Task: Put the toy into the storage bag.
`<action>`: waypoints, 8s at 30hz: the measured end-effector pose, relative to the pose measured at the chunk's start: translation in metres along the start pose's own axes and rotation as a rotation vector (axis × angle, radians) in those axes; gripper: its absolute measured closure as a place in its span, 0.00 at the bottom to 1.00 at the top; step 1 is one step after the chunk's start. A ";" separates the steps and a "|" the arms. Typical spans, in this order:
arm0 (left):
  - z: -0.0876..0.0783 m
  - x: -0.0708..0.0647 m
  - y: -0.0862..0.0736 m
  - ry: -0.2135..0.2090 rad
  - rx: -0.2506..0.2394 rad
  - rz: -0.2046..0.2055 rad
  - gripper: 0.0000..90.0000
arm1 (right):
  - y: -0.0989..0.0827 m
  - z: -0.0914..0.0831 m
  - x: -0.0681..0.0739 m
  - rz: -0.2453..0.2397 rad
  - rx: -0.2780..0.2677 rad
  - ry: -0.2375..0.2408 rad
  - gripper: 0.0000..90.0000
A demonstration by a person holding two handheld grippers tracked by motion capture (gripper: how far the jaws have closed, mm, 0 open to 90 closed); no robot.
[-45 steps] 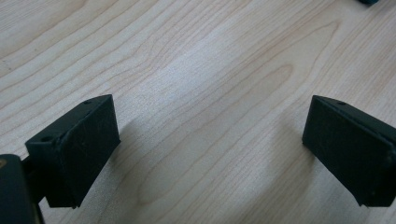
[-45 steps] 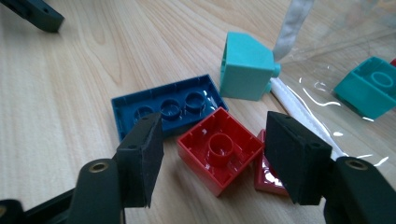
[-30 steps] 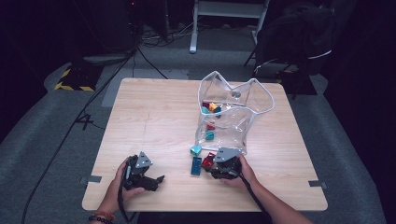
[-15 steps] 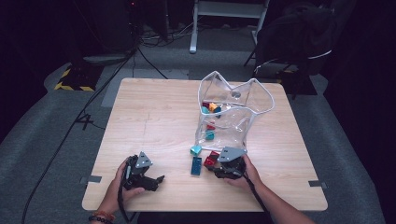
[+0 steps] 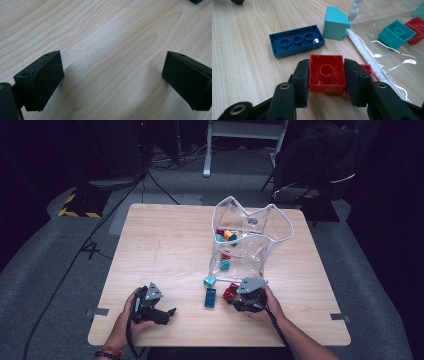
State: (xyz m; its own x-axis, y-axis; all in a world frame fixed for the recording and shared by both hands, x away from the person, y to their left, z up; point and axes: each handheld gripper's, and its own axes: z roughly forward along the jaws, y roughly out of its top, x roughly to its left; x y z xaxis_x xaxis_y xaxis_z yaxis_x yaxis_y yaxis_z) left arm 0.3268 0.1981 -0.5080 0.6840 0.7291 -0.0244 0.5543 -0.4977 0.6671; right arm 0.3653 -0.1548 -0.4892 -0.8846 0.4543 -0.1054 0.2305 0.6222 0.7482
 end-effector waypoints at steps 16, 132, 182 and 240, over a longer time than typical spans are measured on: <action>0.000 0.000 0.000 0.000 0.000 0.000 0.05 | 0.002 -0.001 0.009 -0.051 0.014 -0.019 0.66; 0.000 0.000 0.000 0.000 0.000 -0.001 0.04 | 0.065 -0.185 -0.088 0.103 -0.424 -0.383 0.66; 0.000 0.000 0.000 -0.001 -0.001 0.000 0.05 | 0.088 -0.131 -0.121 0.168 -0.308 -0.413 0.66; 0.000 0.000 0.000 0.001 0.000 0.003 0.04 | 0.059 -0.161 -0.041 0.034 -0.340 -0.291 0.54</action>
State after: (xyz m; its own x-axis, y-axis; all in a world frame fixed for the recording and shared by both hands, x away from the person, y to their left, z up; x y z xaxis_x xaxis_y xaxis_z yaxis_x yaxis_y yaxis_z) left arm 0.3269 0.1983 -0.5080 0.6848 0.7284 -0.0217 0.5527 -0.4998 0.6669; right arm 0.3494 -0.2391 -0.3351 -0.7166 0.6619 -0.2200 0.0682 0.3804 0.9223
